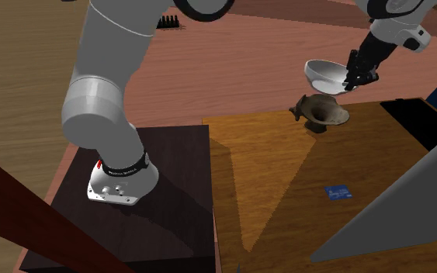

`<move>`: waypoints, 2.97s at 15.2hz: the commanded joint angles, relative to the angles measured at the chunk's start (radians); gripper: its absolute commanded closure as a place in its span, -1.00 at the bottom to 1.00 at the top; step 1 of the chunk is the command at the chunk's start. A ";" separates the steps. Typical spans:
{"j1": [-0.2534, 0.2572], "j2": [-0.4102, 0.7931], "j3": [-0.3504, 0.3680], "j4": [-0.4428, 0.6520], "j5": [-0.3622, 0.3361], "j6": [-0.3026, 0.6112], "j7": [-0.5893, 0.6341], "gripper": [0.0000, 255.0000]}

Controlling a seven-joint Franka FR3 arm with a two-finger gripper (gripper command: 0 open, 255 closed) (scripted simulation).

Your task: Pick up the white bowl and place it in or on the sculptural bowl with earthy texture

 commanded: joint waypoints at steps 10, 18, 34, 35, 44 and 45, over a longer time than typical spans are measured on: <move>0.019 0.275 0.021 0.391 0.001 -0.104 0.076 1.00; 0.023 0.283 0.022 0.300 0.006 -0.005 0.058 1.00; 0.025 0.307 0.024 0.255 0.010 0.062 0.045 -1.00; 0.025 0.307 0.024 0.255 0.010 0.062 0.045 -1.00; 0.011 0.287 0.021 0.345 0.004 -0.048 0.054 -1.00; 0.011 0.287 0.021 0.346 0.004 -0.049 0.054 -1.00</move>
